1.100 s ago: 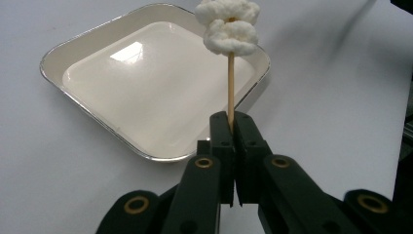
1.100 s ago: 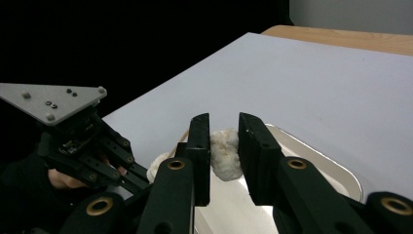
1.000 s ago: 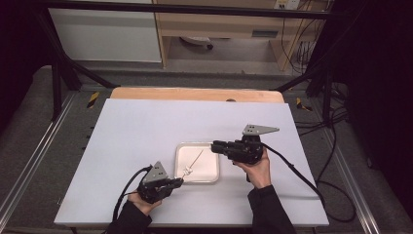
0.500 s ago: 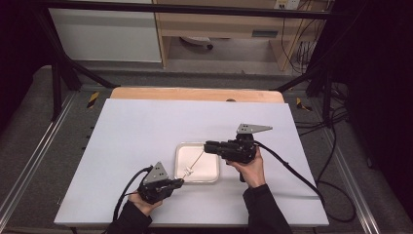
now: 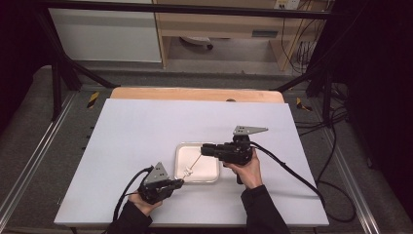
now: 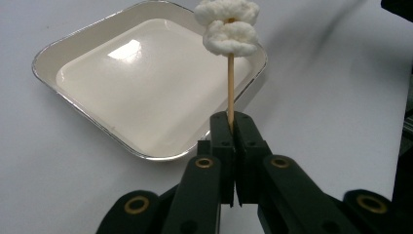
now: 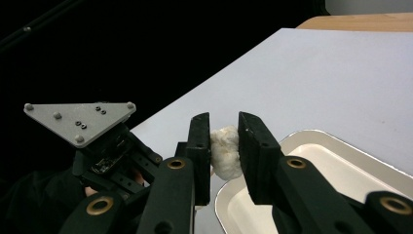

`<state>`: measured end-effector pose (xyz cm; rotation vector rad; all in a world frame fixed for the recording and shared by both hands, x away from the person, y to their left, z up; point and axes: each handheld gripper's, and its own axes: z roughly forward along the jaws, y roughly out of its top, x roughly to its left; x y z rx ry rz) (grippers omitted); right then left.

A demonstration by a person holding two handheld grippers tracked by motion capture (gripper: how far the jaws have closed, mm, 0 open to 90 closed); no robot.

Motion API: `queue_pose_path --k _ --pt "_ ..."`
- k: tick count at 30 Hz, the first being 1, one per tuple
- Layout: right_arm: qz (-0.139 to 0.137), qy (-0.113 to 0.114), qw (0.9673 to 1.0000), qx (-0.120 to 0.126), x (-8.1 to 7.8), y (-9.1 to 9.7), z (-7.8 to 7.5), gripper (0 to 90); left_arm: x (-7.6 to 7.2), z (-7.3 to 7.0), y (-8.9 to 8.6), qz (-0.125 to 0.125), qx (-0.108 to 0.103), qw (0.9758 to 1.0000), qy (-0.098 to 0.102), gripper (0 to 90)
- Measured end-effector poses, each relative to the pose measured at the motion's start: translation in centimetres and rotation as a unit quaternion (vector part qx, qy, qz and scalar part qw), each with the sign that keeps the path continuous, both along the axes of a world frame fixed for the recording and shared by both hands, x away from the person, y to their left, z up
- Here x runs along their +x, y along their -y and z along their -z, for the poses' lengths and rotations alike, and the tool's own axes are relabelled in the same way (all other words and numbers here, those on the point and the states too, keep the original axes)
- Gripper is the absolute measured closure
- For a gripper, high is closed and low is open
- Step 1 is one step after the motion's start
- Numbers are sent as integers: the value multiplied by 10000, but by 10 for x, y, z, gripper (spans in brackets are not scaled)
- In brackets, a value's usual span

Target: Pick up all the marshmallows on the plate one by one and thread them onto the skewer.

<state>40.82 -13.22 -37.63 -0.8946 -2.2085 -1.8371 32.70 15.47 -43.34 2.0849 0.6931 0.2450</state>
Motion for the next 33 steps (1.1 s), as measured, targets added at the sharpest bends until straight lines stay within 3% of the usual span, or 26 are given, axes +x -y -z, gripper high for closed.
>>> queue_pose_path --k 6,33 --pt "-17 -30 10000 51 -2 -4 4 764 0 2 1 -3 46 10000 -33 880" --pt "-184 12 9997 -176 -8 -13 19 777 0 5 5 56 250 9996 -92 883"
